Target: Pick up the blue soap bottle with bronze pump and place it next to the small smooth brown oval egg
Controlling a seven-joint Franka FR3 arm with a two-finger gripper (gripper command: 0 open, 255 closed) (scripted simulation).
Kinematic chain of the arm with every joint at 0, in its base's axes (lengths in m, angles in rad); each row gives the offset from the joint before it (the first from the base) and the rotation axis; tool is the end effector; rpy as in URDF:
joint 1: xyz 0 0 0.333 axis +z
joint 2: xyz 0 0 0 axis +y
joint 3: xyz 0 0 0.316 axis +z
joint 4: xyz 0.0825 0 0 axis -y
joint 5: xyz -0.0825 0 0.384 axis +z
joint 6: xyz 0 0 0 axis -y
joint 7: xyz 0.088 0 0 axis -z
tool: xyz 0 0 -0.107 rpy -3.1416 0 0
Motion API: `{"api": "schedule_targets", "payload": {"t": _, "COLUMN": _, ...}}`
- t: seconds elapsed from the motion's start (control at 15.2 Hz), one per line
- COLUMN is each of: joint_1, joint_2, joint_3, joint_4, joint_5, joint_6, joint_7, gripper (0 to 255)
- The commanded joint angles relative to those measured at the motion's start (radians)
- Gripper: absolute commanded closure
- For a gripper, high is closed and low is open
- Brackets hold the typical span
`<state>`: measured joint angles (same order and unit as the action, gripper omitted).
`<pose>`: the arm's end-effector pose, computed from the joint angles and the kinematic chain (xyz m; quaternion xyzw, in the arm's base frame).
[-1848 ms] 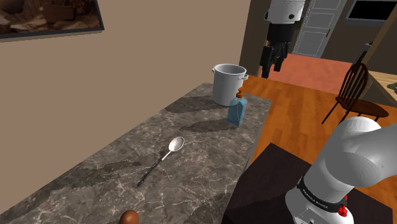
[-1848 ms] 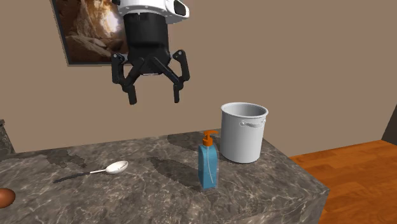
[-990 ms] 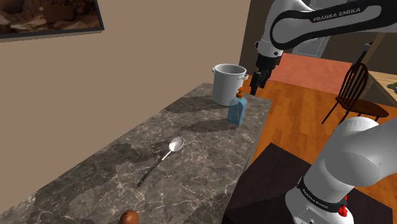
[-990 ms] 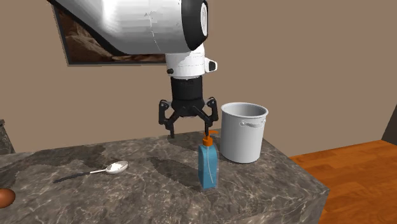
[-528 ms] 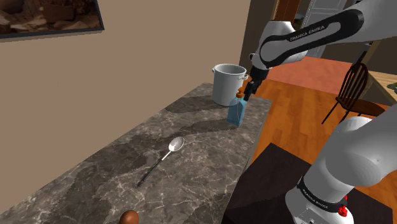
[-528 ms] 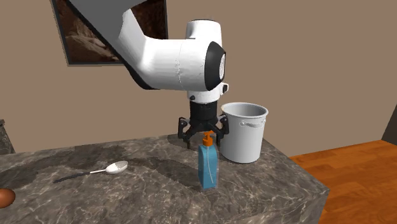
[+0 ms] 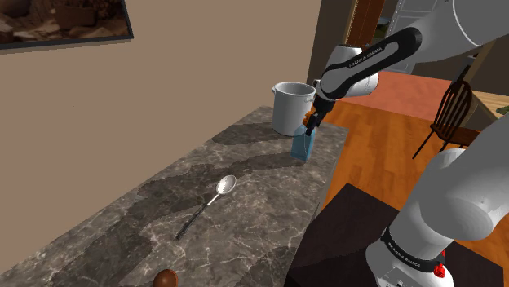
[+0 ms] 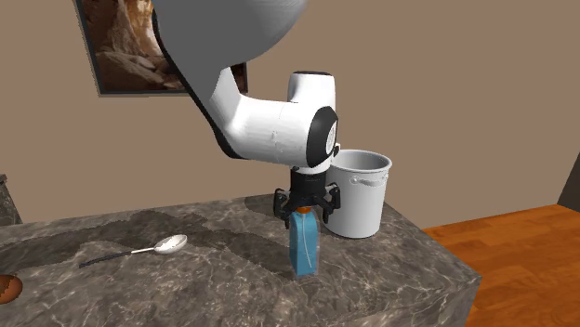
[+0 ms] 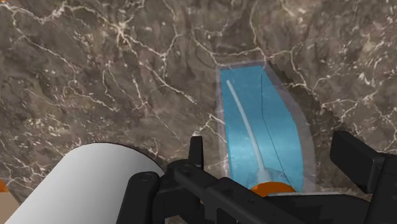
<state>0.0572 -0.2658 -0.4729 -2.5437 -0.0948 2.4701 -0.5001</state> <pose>0.4127 -0.1800 0.3718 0.9930 0.0787 0.0873 0.0120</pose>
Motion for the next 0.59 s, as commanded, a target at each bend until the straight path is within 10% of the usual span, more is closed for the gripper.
{"api": "schedule_targets", "payload": {"t": 0.0, "joint_1": 0.007, "joint_2": 0.027, "joint_3": -0.009, "joint_4": -0.008, "joint_5": 0.014, "joint_6": 0.035, "joint_7": -0.012, "gripper": 0}}
{"api": "schedule_targets", "payload": {"t": 0.53, "joint_1": 0.016, "joint_2": 0.063, "joint_3": -0.018, "joint_4": -0.015, "joint_5": 0.035, "joint_6": 0.075, "joint_7": -0.028, "gripper": 0}}
